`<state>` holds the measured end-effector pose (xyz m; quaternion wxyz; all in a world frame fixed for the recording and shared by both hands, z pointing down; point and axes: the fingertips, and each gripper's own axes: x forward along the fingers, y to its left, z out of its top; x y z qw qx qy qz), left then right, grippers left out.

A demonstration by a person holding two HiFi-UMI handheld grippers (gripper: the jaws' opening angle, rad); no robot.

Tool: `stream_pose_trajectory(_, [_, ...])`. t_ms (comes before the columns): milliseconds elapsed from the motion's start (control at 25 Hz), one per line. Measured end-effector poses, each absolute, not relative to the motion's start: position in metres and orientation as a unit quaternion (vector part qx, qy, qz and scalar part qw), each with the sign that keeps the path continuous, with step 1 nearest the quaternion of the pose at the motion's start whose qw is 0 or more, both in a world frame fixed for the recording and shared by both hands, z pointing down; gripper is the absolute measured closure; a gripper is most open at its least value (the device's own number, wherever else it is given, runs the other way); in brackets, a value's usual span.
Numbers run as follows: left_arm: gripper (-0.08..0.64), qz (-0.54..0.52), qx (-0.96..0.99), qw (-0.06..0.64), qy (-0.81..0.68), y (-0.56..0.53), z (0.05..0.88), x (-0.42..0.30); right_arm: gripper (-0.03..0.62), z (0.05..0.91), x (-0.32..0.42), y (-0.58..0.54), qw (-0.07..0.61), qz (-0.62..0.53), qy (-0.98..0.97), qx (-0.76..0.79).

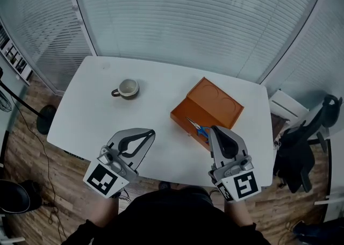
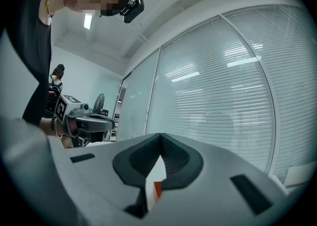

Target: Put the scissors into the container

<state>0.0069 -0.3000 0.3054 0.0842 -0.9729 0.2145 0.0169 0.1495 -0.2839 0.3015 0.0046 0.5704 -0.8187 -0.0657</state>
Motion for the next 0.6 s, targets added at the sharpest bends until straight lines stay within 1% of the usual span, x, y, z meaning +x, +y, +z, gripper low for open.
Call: stream_pose_trajectory(600, [0.548, 0.017, -0.973, 0.08, 0.214, -0.3037, 0.3084, 0.0086, 0.588, 0.3083, 0.1488, -0.2888, 0.018, -0.068, -0.818, 0.571])
